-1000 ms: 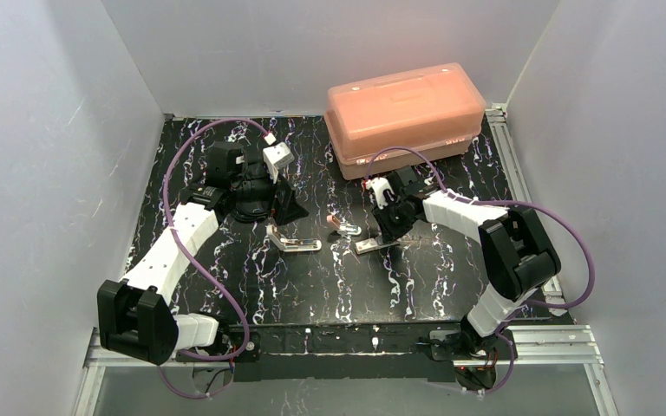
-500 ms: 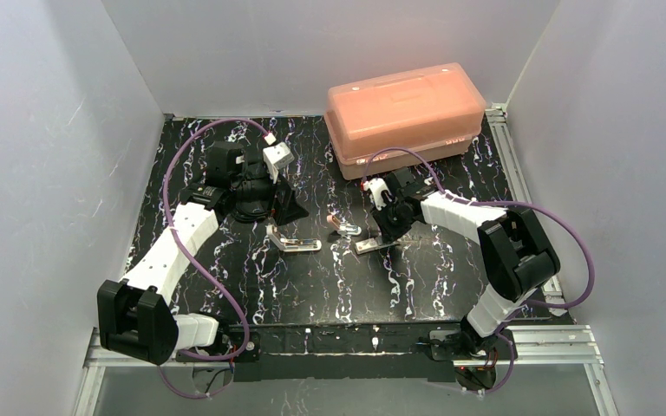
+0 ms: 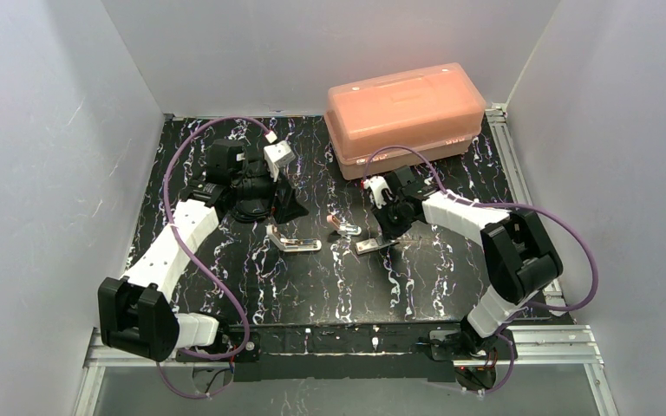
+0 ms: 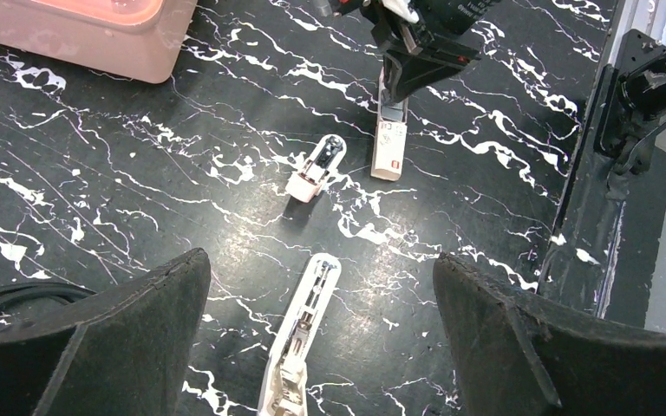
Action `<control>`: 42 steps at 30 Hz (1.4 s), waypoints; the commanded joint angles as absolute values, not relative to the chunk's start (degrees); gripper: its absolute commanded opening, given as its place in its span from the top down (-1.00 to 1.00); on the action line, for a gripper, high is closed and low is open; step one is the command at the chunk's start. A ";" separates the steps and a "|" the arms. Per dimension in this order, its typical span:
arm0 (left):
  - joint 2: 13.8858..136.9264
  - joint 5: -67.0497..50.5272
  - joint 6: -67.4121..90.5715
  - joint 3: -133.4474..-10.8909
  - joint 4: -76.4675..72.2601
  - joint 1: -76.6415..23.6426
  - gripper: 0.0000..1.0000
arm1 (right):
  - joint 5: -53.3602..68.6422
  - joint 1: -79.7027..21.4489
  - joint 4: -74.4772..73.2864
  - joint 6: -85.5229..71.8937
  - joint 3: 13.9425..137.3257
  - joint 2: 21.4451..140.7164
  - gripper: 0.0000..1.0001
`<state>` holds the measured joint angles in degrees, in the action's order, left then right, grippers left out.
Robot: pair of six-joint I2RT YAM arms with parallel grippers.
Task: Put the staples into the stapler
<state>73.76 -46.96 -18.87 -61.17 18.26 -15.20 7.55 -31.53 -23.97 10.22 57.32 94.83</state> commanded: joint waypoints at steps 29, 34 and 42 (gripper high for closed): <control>68.66 -35.51 -4.05 -61.18 8.14 -8.57 -0.97 | 25.81 -48.13 -21.40 19.00 58.56 89.11 0.20; 68.08 -35.62 -5.49 -60.86 9.18 -8.44 -0.97 | 25.37 -48.08 -20.19 19.00 58.52 88.95 -0.22; 67.76 -36.81 -6.25 -59.76 8.94 -8.35 -0.97 | 24.63 -48.05 -19.98 21.57 57.21 90.26 -0.15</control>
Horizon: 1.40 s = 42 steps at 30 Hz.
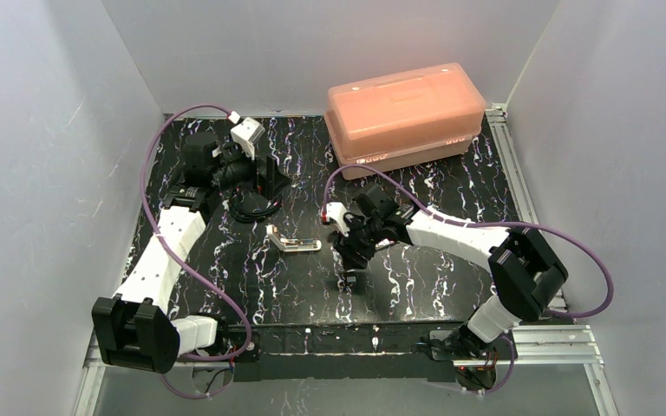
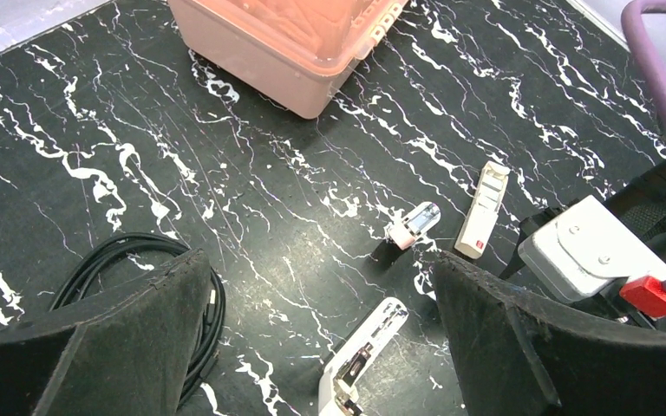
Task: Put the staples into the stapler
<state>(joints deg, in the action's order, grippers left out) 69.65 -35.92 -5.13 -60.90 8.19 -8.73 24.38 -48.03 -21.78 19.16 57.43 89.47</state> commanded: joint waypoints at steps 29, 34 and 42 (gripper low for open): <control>67.55 -38.74 -6.55 -59.35 9.15 -8.26 -0.97 | 26.11 -49.69 -22.05 38.26 50.06 87.17 0.10; 67.52 -38.59 -6.77 -59.43 9.25 -8.26 -0.97 | 25.98 -50.19 -21.62 38.72 48.89 87.10 0.13; 67.59 -38.92 -6.59 -59.18 8.71 -8.26 -0.97 | 25.76 -50.78 -20.96 39.07 47.66 87.18 0.18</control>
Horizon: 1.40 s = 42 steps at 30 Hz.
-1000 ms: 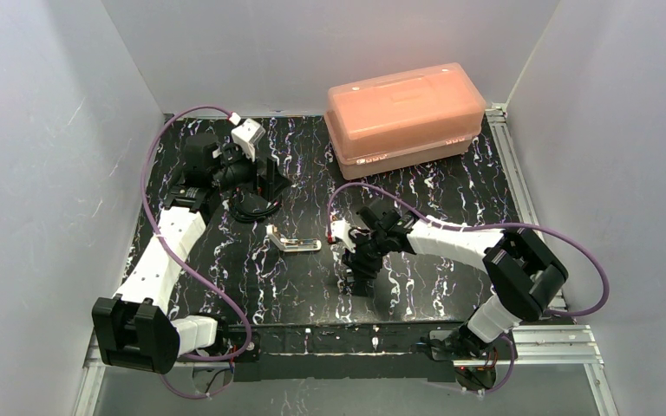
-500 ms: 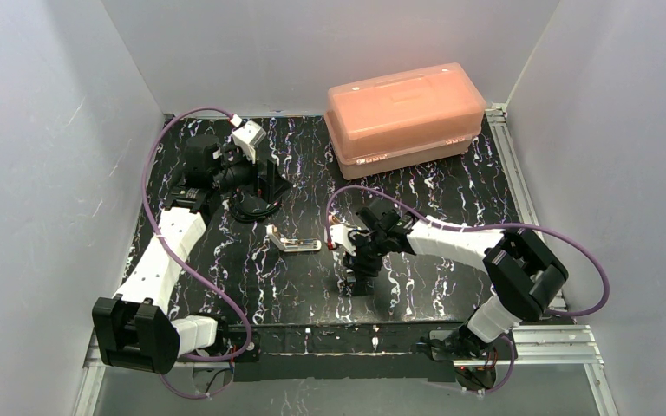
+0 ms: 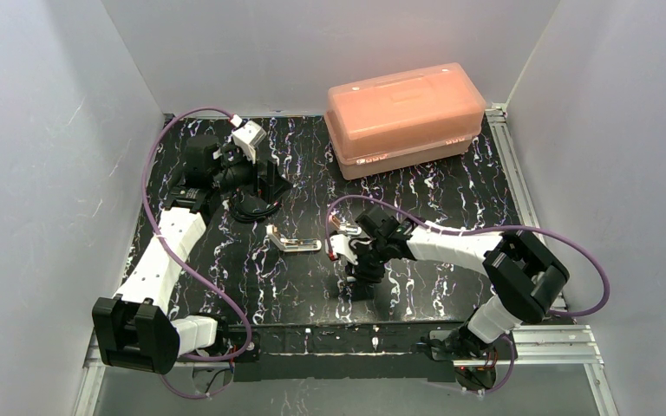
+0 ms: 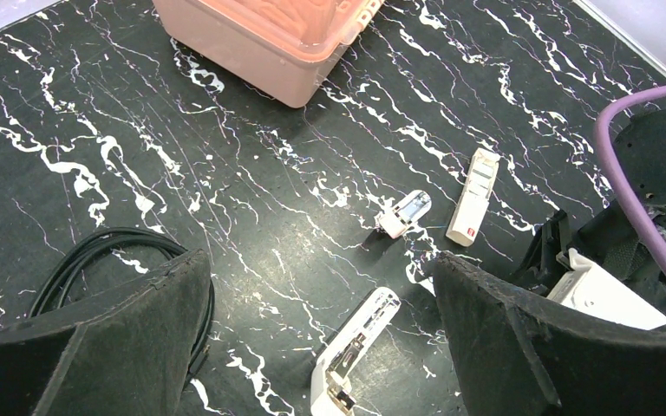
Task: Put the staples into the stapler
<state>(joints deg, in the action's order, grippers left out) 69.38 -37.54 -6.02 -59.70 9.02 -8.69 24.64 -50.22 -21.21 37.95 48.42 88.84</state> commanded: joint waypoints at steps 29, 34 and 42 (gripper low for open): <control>67.76 -39.50 -7.39 -58.65 8.56 -8.26 -0.97 | 22.98 -52.22 -18.68 37.38 48.41 91.07 0.23; 67.72 -39.64 -7.47 -58.63 8.63 -8.26 -0.97 | 22.95 -52.27 -18.50 36.93 48.90 91.70 0.23; 67.68 -39.83 -7.55 -58.63 8.68 -8.26 -0.97 | 22.28 -52.39 -18.79 37.05 49.57 92.42 0.21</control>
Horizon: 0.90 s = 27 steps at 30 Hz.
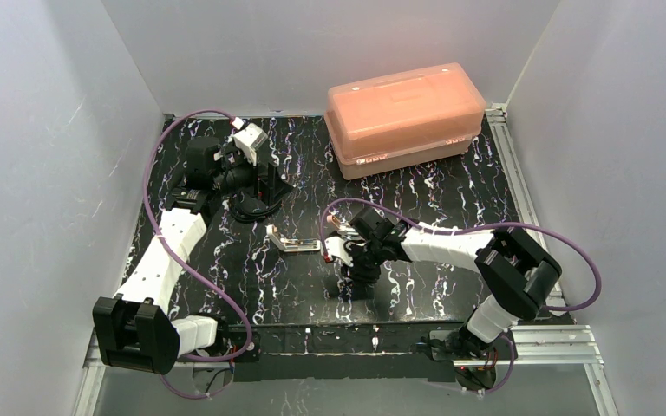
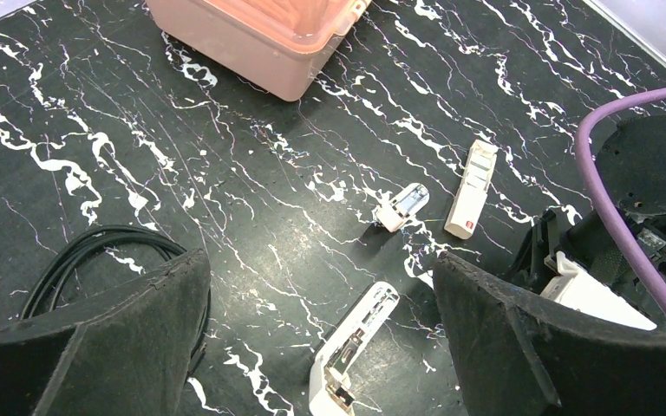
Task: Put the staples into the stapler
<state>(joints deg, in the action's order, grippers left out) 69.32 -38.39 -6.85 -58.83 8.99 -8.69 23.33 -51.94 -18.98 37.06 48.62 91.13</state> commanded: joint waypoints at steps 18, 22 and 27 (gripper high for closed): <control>67.36 -40.17 -7.64 -58.67 8.98 -8.26 -0.97 | 18.95 -52.30 -18.94 42.05 49.08 92.56 0.12; 67.54 -40.15 -7.74 -58.92 9.22 -8.22 -0.97 | 20.71 -52.33 -19.95 42.70 49.79 93.53 0.12; 67.52 -40.01 -8.08 -58.85 9.29 -8.26 -0.97 | 22.00 -52.66 -20.58 43.39 50.27 94.38 0.14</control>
<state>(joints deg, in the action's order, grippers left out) 69.28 -38.63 -7.11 -58.76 9.02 -8.69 21.34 -52.27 -18.09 42.06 49.78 92.31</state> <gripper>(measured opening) 0.984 0.435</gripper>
